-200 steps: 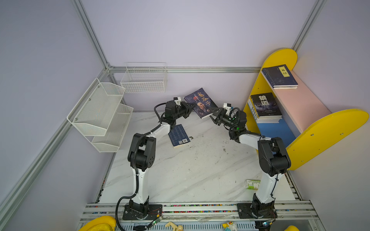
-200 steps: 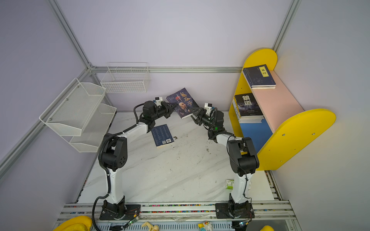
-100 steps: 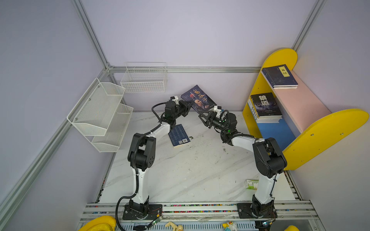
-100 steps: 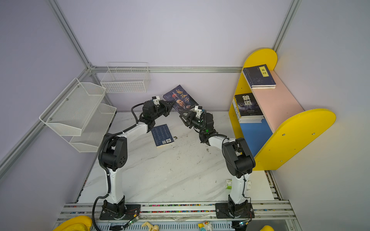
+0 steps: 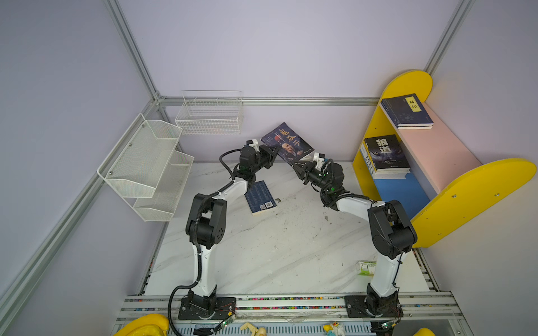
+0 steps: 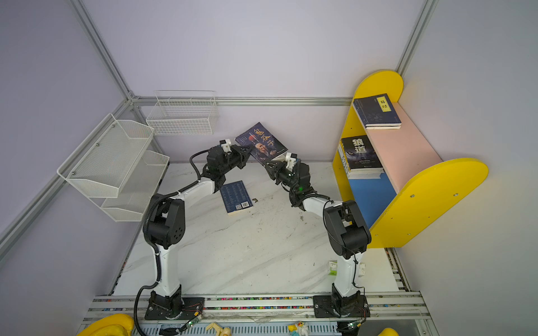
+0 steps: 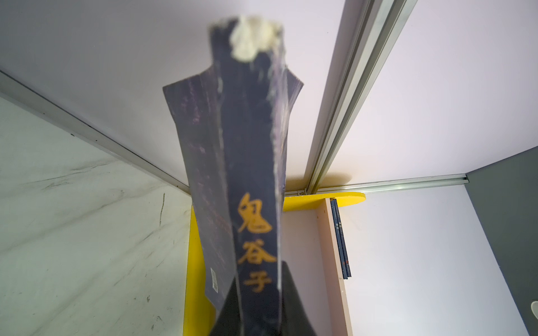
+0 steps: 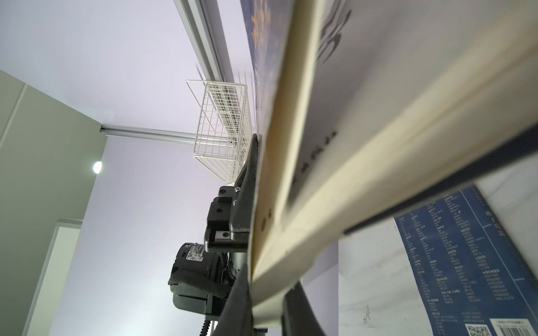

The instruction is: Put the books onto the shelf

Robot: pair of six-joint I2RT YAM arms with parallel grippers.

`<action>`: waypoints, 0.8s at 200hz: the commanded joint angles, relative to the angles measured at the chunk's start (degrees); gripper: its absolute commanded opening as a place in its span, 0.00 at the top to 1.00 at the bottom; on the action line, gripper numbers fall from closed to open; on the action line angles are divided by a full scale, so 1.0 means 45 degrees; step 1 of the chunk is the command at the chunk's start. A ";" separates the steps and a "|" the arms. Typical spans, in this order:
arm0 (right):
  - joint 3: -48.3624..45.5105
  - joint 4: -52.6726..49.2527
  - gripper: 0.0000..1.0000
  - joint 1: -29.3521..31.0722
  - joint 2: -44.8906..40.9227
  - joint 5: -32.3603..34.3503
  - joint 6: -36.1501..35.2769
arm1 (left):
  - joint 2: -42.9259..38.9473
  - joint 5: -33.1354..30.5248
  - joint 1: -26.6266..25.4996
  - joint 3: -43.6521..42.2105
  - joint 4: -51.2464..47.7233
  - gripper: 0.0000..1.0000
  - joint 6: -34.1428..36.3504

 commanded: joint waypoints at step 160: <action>0.4605 -1.8127 1.00 -0.0837 -0.3325 0.9338 -1.6448 | -0.0904 0.0888 0.0519 -0.1013 -0.1490 0.25 0.0997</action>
